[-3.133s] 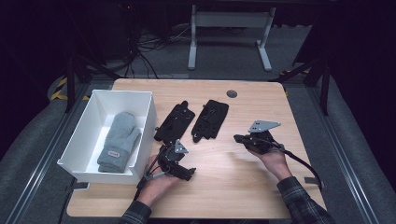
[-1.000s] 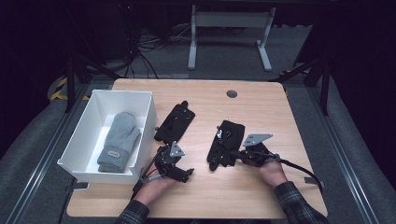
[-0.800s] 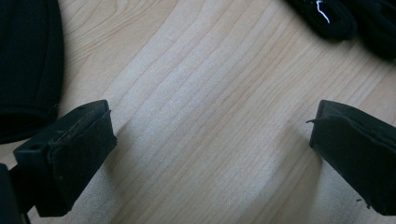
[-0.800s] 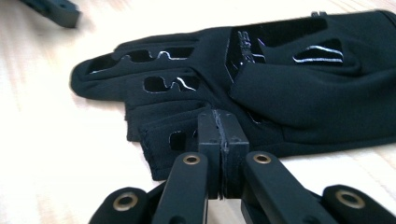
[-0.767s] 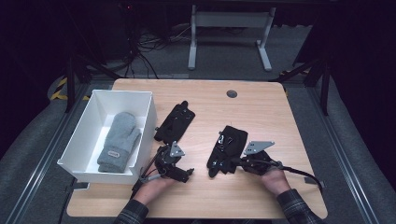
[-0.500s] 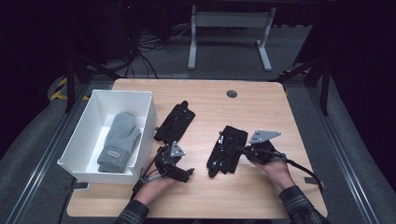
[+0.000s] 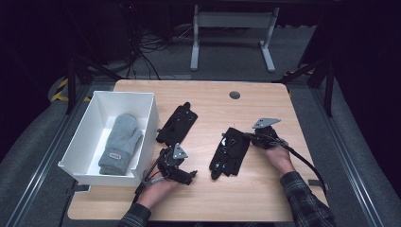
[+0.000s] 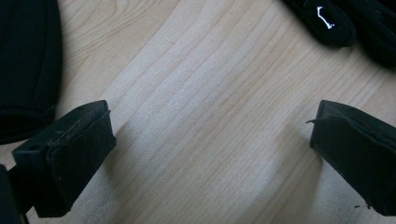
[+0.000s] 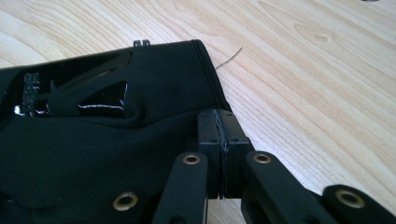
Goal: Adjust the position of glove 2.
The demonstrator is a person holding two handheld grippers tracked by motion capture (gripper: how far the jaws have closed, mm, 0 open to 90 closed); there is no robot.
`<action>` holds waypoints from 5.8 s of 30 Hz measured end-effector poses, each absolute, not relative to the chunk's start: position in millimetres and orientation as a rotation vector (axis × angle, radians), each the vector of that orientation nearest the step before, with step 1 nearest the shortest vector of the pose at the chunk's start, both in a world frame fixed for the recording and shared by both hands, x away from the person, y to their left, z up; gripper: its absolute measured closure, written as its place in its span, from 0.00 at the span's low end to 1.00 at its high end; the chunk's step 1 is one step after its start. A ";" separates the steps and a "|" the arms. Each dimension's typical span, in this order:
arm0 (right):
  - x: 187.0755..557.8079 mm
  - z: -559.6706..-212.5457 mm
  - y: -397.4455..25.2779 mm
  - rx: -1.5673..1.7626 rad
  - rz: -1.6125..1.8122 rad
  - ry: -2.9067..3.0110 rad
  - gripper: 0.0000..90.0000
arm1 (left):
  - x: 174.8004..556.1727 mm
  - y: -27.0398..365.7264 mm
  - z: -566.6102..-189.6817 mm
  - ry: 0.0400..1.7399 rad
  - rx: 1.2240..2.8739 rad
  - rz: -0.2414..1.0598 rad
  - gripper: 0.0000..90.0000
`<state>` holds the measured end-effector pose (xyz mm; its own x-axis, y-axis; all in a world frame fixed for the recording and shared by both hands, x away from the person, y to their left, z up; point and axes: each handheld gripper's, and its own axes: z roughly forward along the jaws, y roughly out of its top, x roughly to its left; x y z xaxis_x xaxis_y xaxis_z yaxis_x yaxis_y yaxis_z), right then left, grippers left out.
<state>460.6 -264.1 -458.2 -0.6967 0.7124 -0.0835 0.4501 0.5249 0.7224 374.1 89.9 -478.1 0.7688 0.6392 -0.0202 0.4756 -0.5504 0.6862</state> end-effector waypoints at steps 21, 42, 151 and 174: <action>403.6 -452.7 -320.1 1.075 0.908 2.386 1.00 | 375.2 89.4 -477.8 0.816 2.265 0.291 0.00; 343.0 -451.5 -310.8 0.925 0.948 2.561 1.00 | 376.0 87.3 -477.8 0.811 2.267 0.295 0.00; 400.1 -466.3 -358.9 1.290 0.964 2.146 0.36 | 457.5 85.0 -442.1 1.134 2.182 0.432 1.00; 401.0 -466.5 -358.3 1.284 0.961 2.160 0.30 | 449.8 60.0 -457.7 1.055 2.211 0.302 1.00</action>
